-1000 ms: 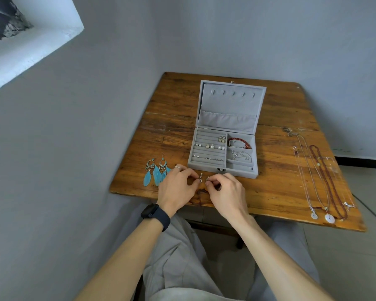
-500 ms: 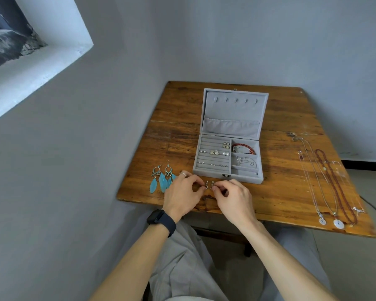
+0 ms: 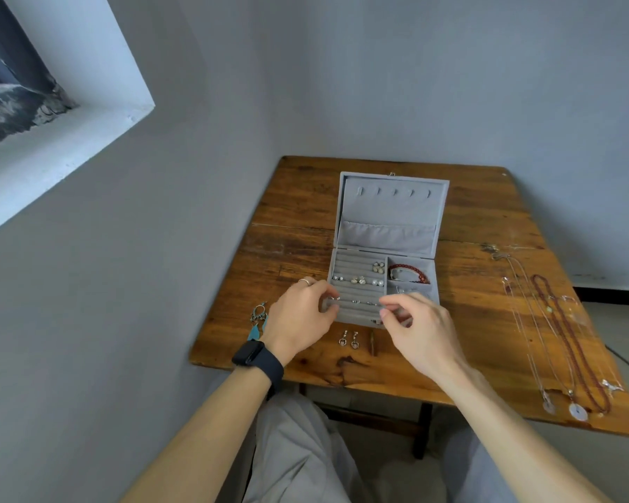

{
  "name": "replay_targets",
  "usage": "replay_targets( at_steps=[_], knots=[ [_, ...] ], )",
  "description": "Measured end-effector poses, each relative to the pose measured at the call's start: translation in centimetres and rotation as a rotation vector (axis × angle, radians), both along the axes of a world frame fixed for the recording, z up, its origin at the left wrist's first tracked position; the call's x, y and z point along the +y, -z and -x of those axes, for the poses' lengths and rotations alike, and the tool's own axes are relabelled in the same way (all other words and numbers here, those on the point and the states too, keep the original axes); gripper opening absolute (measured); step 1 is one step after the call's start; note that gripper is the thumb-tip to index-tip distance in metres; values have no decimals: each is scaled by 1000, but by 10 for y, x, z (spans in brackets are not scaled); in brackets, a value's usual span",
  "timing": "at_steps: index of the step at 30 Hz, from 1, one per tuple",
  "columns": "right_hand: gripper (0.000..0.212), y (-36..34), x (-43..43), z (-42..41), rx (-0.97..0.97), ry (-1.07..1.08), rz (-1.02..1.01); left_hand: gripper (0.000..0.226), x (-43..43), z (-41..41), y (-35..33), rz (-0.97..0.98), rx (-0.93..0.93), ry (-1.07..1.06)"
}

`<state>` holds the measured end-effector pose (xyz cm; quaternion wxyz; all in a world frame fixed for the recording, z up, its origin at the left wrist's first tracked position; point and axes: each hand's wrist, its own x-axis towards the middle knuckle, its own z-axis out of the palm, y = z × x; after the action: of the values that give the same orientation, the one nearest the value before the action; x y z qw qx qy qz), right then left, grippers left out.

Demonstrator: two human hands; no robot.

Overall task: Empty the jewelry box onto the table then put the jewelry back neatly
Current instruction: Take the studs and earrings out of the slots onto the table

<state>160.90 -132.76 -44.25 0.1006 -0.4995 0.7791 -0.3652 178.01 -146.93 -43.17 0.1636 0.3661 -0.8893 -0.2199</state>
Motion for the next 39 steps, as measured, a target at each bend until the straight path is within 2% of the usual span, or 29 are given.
replay_targets(
  at_steps=[7, 17, 25, 30, 35, 39],
  knots=[
    [20, -1, -51, 49, 142, 67, -94, 24, -33, 60, -14, 108, -33, 33],
    [25, 3, -99, 78, 331, 61, -246, 26, -62, 127, -4, 201, -216, 96],
    [30, 4, -101, 78, 341, 31, -297, 27, -59, 133, 1, 265, -249, 106],
    [29, 3, -105, 70, 411, 47, -317, 28, -59, 132, 2, 237, -267, 81],
    [22, -4, -106, 76, 278, 31, -338, 26, -58, 130, -1, 238, -252, 91],
    [22, -8, -105, 74, 267, -15, -382, 26, -57, 131, -2, 241, -259, 105]
  ],
)
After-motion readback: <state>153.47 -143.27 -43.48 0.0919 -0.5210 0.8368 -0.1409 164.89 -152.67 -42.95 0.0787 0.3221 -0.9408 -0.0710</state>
